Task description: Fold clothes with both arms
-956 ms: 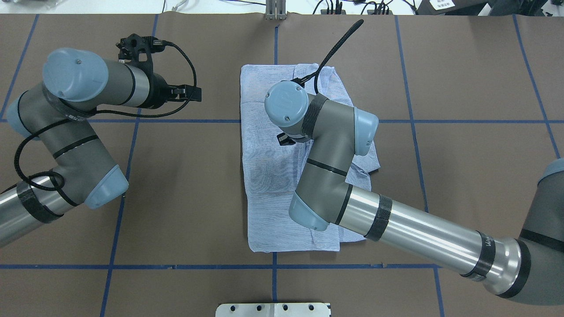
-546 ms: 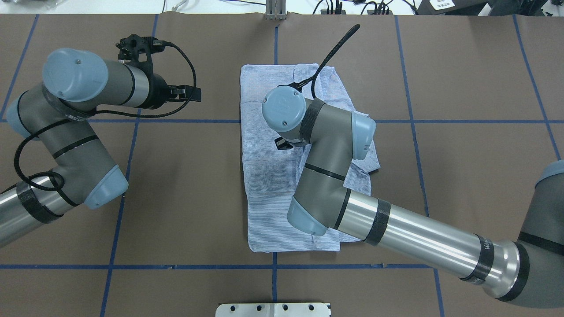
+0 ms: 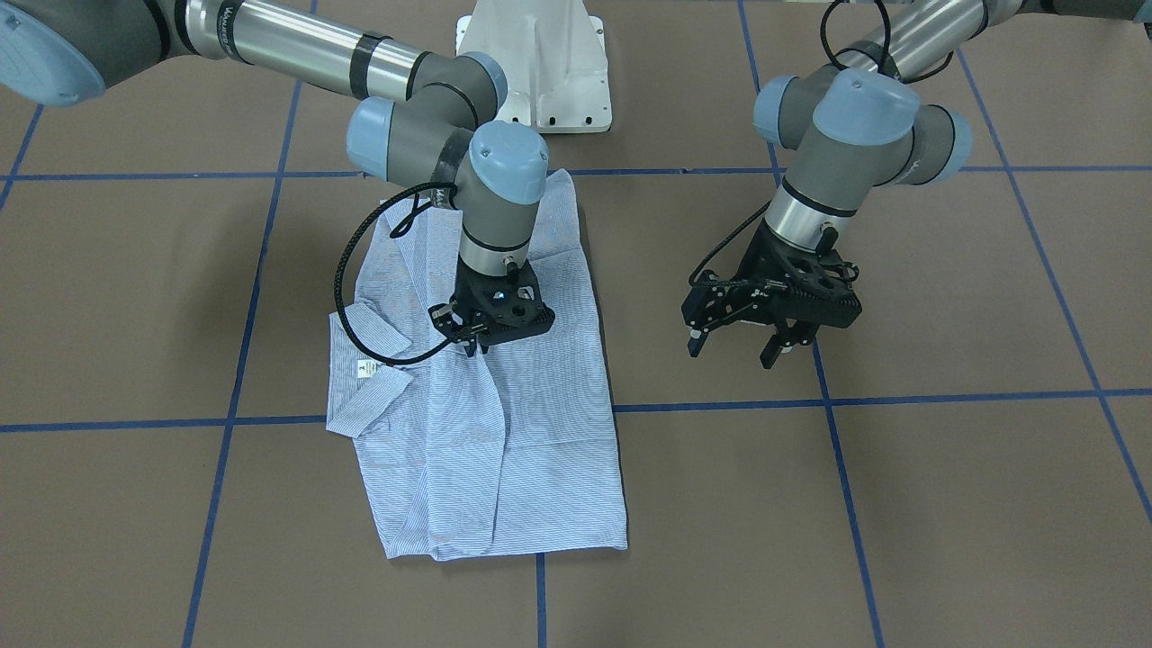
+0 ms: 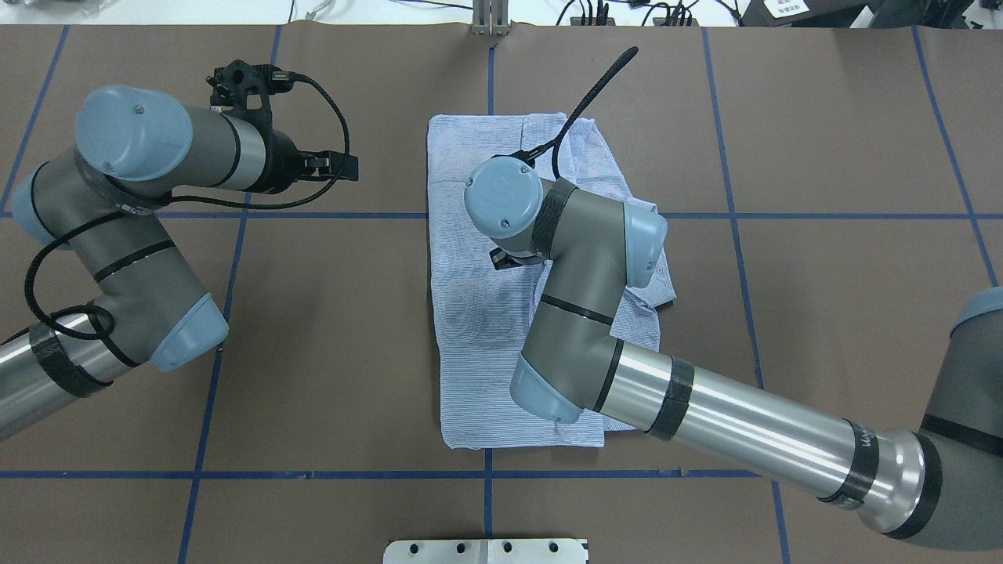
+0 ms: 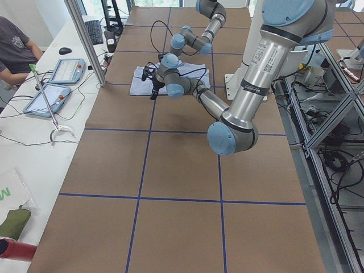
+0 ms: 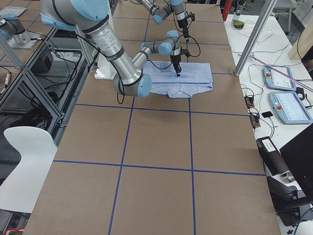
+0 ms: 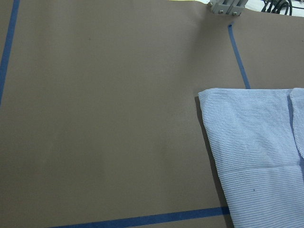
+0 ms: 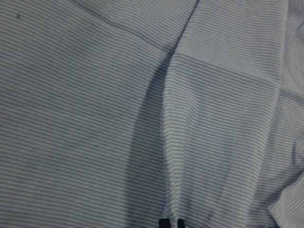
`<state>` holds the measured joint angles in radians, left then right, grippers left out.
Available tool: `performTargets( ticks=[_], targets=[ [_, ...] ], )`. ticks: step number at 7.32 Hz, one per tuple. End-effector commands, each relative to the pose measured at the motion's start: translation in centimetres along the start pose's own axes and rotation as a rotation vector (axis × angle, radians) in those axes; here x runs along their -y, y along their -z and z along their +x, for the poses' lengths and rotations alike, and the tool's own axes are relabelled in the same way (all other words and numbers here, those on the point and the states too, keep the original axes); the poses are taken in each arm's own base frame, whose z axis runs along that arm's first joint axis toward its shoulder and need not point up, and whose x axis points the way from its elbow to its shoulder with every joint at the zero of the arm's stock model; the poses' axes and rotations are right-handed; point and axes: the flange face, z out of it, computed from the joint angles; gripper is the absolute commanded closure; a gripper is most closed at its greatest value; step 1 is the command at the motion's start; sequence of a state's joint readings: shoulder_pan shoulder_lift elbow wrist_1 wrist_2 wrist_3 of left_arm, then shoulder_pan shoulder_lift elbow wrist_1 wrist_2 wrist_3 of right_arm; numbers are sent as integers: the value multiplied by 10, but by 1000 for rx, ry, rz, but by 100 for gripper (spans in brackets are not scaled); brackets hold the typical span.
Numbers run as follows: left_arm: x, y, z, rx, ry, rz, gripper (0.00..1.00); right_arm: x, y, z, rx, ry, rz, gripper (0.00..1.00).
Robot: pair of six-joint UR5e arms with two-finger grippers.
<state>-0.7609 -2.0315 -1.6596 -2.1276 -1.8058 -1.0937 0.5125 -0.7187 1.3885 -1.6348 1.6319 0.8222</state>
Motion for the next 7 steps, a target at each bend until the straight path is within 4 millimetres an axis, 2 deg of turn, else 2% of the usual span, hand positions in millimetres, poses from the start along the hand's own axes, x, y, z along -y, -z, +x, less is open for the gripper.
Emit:
performTargets(
  ticks=[1, 2, 4, 7],
  targets=[
    [0, 0, 1, 0, 0, -1, 0, -7, 8, 4, 25, 1, -2, 100],
    [0, 0, 1, 0, 2, -1, 0, -8, 15, 21, 40, -10, 2, 100],
    [0, 0, 2, -2, 2, -2, 0, -17, 20, 74, 61, -43, -5, 100],
    [1, 0, 5, -5, 3, 2, 0, -10, 18, 111, 41, -79, -2, 100]
  ],
)
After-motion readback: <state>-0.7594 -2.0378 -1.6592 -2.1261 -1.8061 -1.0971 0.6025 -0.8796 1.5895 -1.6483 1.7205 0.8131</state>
